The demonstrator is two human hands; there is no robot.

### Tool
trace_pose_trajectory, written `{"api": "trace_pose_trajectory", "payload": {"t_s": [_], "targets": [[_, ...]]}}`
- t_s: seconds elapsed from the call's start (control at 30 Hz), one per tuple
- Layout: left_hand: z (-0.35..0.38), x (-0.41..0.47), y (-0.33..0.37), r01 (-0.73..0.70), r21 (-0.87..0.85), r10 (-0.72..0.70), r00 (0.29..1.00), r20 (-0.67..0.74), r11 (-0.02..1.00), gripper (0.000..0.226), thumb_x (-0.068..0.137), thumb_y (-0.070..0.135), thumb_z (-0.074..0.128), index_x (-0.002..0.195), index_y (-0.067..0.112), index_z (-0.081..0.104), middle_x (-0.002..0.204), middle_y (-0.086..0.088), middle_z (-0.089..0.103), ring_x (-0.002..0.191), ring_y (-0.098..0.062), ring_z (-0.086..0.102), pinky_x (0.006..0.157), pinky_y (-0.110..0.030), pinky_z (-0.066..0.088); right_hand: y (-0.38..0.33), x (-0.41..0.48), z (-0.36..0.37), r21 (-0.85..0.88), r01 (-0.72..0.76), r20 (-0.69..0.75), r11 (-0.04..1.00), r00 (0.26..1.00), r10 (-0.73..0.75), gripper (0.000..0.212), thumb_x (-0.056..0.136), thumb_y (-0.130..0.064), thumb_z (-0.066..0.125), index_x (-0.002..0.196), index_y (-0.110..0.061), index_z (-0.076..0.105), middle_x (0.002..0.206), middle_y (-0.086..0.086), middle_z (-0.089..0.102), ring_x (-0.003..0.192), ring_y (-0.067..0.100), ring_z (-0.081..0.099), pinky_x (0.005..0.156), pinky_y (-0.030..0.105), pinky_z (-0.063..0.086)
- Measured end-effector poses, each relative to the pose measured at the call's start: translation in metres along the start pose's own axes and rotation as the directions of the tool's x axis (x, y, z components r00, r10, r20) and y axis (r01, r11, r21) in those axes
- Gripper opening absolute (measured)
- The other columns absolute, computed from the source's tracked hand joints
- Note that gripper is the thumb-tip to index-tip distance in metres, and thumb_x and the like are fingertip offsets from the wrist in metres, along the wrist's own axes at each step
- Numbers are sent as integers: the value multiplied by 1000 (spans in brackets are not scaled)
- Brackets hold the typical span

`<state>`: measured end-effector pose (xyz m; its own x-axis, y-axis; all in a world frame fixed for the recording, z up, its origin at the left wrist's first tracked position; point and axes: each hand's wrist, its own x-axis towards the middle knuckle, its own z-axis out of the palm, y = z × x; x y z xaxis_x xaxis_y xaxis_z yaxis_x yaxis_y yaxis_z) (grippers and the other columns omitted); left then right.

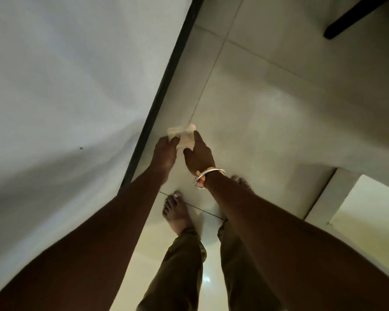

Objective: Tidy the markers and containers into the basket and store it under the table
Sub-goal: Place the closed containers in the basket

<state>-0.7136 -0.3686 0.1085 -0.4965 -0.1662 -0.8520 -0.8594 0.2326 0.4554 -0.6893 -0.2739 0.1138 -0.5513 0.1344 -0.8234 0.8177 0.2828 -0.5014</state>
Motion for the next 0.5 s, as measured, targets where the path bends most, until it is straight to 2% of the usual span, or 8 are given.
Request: {"api": "trace_pose_trajectory", "payload": {"t_s": [0.17, 0.23, 0.3, 0.37, 0.4, 0.5], "targets": [[-4, -99, 67, -114, -135, 121, 992, 43, 984, 29, 100, 24, 53, 128, 15, 50, 122, -5, 54, 120, -21, 52, 107, -39, 46, -48, -83, -57, 89, 81, -150, 993, 986, -67, 57, 97, -8, 48, 151, -18, 33, 146, 9, 49, 131, 28, 50, 104, 30, 38], [-8, -152, 93, -149, -172, 162, 985, 62, 974, 29, 101, 24, 52, 128, 13, 49, 126, -7, 53, 122, -21, 51, 110, -41, 43, -66, -131, -80, 152, 121, -211, 981, 973, -88, 54, 96, -11, 50, 148, -19, 38, 145, 6, 51, 130, 26, 50, 106, 31, 38], [-12, -205, 115, -195, -190, 214, 973, 85, 962, 31, 101, 24, 51, 129, 12, 47, 129, -10, 51, 125, -22, 51, 110, -42, 43, -83, -185, -103, 235, 161, -295, 959, 952, -87, 48, 96, -14, 53, 143, -19, 46, 140, 4, 56, 125, 21, 55, 105, 32, 43], [-15, -263, 136, -236, -200, 259, 961, 97, 951, 27, 101, 24, 53, 125, 13, 47, 128, -11, 52, 124, -24, 53, 108, -42, 46, -97, -246, -127, 320, 222, -412, 921, 908, -76, 41, 96, -15, 55, 137, -16, 53, 132, 2, 61, 114, 11, 58, 97, 24, 45], [-14, -289, 145, -256, -198, 279, 955, 98, 946, 26, 100, 24, 54, 123, 13, 48, 127, -11, 52, 123, -25, 54, 105, -42, 48, -102, -275, -137, 365, 248, -464, 897, 884, -56, 39, 95, -14, 56, 134, -15, 55, 128, 1, 63, 108, 11, 60, 95, 24, 47], [-7, -359, 163, -383, -164, 405, 906, 127, 909, 40, 94, 32, 61, 126, 13, 47, 130, -9, 54, 121, -25, 57, 98, -39, 54, -108, -349, -160, 470, 315, -566, 825, 824, 8, 39, 95, -15, 56, 134, -15, 54, 121, -4, 63, 103, 15, 65, 95, 40, 54]]}}
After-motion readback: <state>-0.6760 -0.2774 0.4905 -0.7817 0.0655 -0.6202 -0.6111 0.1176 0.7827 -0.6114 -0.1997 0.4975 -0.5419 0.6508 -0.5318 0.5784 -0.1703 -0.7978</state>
